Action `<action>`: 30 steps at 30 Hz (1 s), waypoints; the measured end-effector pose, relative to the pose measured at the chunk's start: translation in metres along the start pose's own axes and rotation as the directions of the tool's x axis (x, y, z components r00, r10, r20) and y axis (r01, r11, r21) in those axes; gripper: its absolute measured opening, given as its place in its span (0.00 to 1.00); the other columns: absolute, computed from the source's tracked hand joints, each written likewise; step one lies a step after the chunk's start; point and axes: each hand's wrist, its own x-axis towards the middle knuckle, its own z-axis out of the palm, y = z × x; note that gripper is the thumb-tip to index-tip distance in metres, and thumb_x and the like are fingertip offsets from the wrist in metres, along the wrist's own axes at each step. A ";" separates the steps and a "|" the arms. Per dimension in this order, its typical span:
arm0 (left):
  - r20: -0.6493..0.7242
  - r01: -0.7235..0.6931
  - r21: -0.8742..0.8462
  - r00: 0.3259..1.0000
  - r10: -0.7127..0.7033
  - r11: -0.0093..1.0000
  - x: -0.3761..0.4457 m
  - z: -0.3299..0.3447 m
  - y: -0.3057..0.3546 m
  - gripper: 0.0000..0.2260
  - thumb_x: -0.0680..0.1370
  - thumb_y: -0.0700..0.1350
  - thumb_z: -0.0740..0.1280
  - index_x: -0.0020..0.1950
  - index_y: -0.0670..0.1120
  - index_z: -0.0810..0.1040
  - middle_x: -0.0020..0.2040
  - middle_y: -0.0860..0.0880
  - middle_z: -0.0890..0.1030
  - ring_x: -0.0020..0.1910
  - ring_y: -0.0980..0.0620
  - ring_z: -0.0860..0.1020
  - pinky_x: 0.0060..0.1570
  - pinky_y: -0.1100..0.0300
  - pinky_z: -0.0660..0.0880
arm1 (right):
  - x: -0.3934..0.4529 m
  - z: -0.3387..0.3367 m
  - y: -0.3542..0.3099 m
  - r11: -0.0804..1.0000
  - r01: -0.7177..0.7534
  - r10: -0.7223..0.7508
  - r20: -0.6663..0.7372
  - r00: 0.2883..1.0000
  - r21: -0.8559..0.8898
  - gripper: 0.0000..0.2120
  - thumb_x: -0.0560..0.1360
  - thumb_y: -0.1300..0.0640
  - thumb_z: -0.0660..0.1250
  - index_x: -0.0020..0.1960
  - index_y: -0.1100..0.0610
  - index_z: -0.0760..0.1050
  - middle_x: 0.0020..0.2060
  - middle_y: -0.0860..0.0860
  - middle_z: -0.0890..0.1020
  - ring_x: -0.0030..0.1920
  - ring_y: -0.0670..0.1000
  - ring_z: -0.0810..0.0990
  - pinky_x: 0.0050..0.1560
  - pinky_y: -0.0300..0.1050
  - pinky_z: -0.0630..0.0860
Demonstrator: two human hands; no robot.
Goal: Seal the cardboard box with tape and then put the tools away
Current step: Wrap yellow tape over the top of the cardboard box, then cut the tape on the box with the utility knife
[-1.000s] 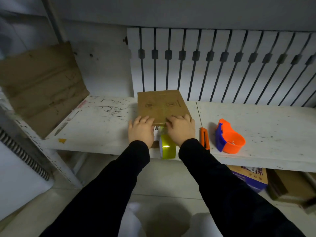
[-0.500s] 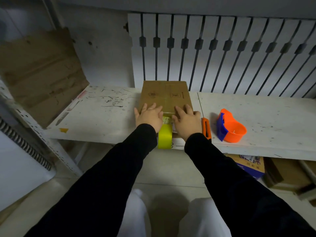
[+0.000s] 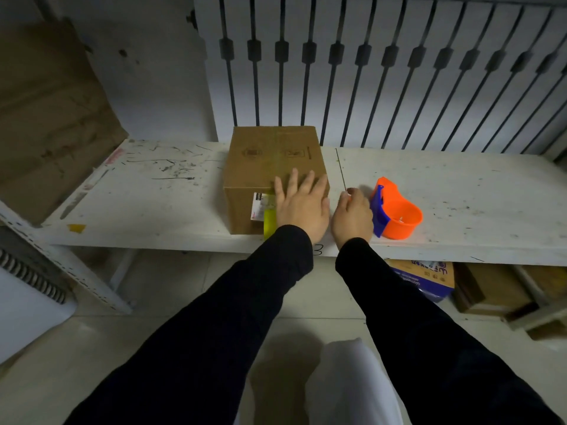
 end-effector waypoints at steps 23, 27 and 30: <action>-0.079 0.042 0.127 0.996 -0.032 0.991 -0.003 0.020 0.009 0.28 0.76 0.48 0.61 0.75 0.52 0.57 0.78 0.47 0.57 0.77 0.42 0.50 0.73 0.38 0.41 | 0.013 0.010 0.035 0.923 -0.380 0.382 0.257 0.888 -0.060 0.12 0.77 0.59 0.60 0.58 0.64 0.71 0.58 0.62 0.75 0.56 0.60 0.77 0.58 0.52 0.74; -0.034 0.042 0.134 0.999 -0.038 0.990 -0.010 0.010 0.011 0.28 0.77 0.50 0.60 0.75 0.52 0.55 0.78 0.47 0.55 0.78 0.42 0.48 0.73 0.38 0.40 | 0.001 -0.005 0.030 0.825 -0.477 0.374 0.339 0.863 0.304 0.11 0.77 0.62 0.58 0.57 0.65 0.70 0.45 0.58 0.75 0.45 0.56 0.77 0.49 0.51 0.76; 0.040 0.065 0.118 0.997 -0.070 0.991 -0.015 -0.001 0.013 0.28 0.78 0.50 0.58 0.76 0.51 0.52 0.79 0.48 0.52 0.78 0.42 0.46 0.73 0.39 0.39 | -0.015 -0.023 0.020 0.596 -0.541 0.297 0.463 0.835 0.594 0.05 0.79 0.63 0.56 0.55 0.60 0.67 0.38 0.54 0.73 0.39 0.51 0.74 0.49 0.50 0.76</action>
